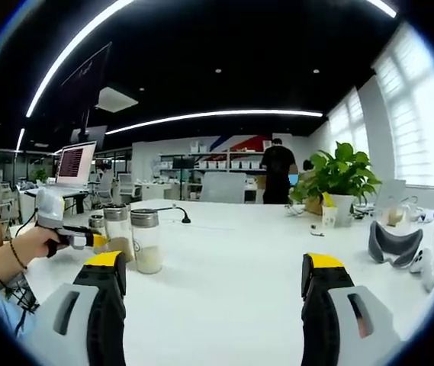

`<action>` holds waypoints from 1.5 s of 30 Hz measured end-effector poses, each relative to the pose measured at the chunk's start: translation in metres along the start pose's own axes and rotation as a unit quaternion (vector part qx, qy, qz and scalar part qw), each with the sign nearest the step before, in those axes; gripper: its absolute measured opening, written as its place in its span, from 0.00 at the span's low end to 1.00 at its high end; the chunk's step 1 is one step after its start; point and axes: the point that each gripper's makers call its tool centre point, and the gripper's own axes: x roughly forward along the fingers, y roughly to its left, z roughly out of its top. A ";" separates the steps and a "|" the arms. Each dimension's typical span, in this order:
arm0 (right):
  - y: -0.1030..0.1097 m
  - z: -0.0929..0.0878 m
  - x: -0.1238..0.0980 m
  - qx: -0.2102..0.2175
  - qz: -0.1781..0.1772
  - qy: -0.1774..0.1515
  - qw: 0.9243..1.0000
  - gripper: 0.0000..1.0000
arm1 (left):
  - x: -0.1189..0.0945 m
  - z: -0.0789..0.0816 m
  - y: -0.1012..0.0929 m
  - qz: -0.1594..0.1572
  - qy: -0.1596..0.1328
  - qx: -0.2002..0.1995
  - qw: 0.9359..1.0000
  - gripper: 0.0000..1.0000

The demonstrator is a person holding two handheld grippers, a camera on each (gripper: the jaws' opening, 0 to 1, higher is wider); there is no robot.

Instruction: Rotate the seasoning bottle until the label or dispensing opening points toward the visible target arrow and the bottle remains upright within the marked orientation range

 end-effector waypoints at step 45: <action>-0.002 -0.002 0.000 0.023 0.013 0.000 1.000 0.97 | -0.011 0.025 -0.021 -0.485 0.006 0.125 0.865 0.58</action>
